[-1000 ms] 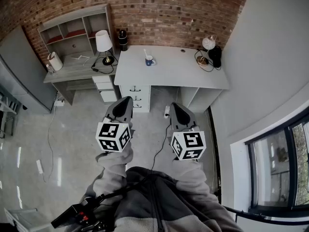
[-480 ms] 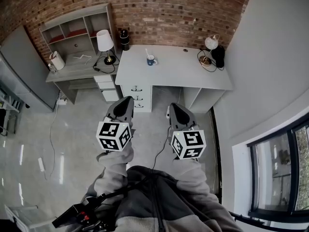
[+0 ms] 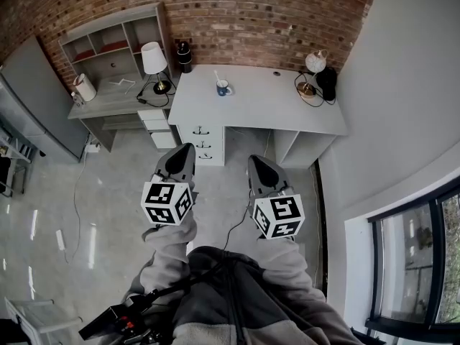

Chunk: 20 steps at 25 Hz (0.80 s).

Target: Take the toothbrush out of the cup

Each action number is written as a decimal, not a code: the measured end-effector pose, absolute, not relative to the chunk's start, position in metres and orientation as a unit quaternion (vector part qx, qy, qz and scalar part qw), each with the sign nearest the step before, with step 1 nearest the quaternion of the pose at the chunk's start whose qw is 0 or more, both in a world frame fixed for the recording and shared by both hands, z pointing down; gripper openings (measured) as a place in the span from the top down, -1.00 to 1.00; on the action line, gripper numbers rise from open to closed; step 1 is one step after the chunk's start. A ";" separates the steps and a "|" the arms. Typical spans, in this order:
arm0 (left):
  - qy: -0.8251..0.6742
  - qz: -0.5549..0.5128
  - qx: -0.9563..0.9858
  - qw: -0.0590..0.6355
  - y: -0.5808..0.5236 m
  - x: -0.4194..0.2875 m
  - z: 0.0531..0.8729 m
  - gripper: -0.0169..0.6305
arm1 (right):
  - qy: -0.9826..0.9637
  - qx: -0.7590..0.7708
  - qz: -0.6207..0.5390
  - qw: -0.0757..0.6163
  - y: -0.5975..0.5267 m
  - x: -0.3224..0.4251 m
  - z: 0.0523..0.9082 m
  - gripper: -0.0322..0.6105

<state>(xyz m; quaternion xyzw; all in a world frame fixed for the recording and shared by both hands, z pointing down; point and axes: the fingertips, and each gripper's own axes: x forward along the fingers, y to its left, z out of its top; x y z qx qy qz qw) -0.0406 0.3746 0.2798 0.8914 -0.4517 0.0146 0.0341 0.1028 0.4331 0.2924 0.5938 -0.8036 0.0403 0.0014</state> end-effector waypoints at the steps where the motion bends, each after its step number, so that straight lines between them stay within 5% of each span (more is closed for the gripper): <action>1: -0.455 0.017 0.890 0.034 0.374 -0.039 0.282 0.93 | -0.806 0.590 0.041 0.001 0.433 0.103 0.295 0.90; 20: -0.456 0.018 0.888 0.053 0.278 -0.021 0.308 0.93 | -0.792 0.609 0.037 0.025 0.349 0.138 0.319 0.90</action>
